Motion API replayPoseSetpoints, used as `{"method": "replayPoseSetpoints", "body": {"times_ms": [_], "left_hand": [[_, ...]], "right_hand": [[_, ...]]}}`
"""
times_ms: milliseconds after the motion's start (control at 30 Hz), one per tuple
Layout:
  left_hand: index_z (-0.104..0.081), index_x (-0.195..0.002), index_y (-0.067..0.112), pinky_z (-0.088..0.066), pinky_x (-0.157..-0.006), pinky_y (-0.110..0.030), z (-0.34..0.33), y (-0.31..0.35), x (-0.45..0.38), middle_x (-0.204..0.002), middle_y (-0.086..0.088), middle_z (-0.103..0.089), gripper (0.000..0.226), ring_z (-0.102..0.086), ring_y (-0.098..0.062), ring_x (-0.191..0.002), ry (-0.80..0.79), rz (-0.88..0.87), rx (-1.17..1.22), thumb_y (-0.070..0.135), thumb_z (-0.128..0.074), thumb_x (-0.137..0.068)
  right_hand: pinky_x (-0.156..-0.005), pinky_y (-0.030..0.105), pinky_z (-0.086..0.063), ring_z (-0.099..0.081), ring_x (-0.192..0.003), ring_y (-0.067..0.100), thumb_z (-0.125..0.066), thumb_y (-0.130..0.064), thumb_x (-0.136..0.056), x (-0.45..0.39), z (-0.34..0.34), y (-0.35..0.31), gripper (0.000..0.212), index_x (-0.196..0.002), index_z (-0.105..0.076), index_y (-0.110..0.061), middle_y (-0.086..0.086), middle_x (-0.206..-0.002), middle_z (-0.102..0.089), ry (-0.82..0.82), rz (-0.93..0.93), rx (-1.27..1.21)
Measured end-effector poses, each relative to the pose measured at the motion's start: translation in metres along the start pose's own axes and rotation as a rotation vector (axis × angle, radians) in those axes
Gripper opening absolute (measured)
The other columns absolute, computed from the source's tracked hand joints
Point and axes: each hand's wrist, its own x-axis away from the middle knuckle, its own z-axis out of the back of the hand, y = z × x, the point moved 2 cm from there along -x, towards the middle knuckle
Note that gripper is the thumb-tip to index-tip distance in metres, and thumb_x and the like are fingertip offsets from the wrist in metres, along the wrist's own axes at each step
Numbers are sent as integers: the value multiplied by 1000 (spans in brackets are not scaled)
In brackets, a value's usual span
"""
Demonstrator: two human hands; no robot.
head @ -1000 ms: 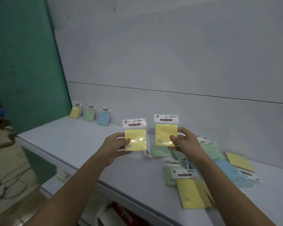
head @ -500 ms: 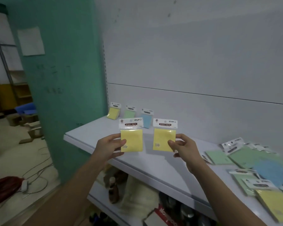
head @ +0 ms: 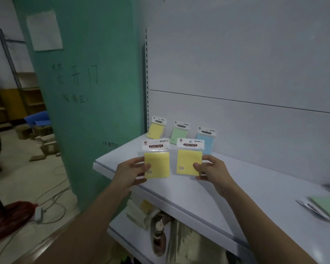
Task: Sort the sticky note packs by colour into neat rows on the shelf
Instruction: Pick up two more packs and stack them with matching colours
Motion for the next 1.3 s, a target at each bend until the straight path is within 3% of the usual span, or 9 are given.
{"method": "replayPoseSetpoints", "body": {"times_ms": [267,533,667,833,933,1100,1233,1300], "left_hand": [[-69,-107,16,-57,-64,-29,38,22,-107,-96,-6,-75,31,-72,-20,-80,-81,54,-70,7,-75,-78],[-68,-108,11,-60,-67,-33,58,23,-196,-100,-10,-73,33,-70,-23,-79,-129,101,-81,-3,-72,-79],[-68,-100,16,-60,-65,-29,59,20,-243,-86,-3,-73,28,-70,-16,-68,-134,64,-84,-3,-71,-80],[-66,-104,6,-52,-53,-13,49,18,-291,-78,-1,-67,30,-64,1,-49,-153,-9,-129,-12,-66,-80],[-64,-110,-4,-57,-62,-22,40,16,-321,-83,-7,-68,34,-68,-13,-63,-215,0,-145,-14,-66,-78],[-65,-108,-5,-55,-57,-22,32,9,-347,-94,-15,-68,32,-67,-23,-76,-223,-39,-188,-13,-68,-77],[-68,-105,0,-58,-79,-40,30,9,-360,-91,-11,-69,33,-68,-29,-87,-232,-123,-289,-10,-73,-74],[-71,-100,5,-57,-85,-43,28,11,-361,-88,-6,-69,29,-68,-26,-88,-237,-165,-351,-7,-75,-73]], "right_hand": [[-62,30,-56,-66,-74,24,-61,1,-87,-99,-58,-1,16,-101,-63,-6,14,-86,-68,23,-6,-2],[-54,22,-55,-65,-78,26,-60,1,-90,-154,-94,6,16,-105,-60,-5,15,-89,-65,154,17,0],[-57,23,-57,-62,-79,27,-60,-1,-91,-177,-102,9,19,-109,-61,-4,18,-91,-64,279,79,-12],[-62,28,-59,-63,-76,21,-61,-3,-91,-187,-107,6,19,-109,-61,-7,12,-91,-66,436,96,-6],[-67,30,-56,-63,-79,17,-61,-4,-91,-194,-122,0,19,-109,-61,-11,6,-90,-67,505,121,-2],[-71,36,-54,-64,-78,16,-60,-4,-90,-199,-141,1,18,-104,-62,-15,1,-86,-69,620,187,21],[-64,30,-53,-64,-76,17,-61,-4,-89,-195,-141,5,18,-96,-63,-21,2,-85,-69,690,215,56],[-62,27,-51,-63,-77,16,-63,-5,-89,-193,-140,9,17,-99,-64,-18,3,-87,-70,706,206,73]]}}
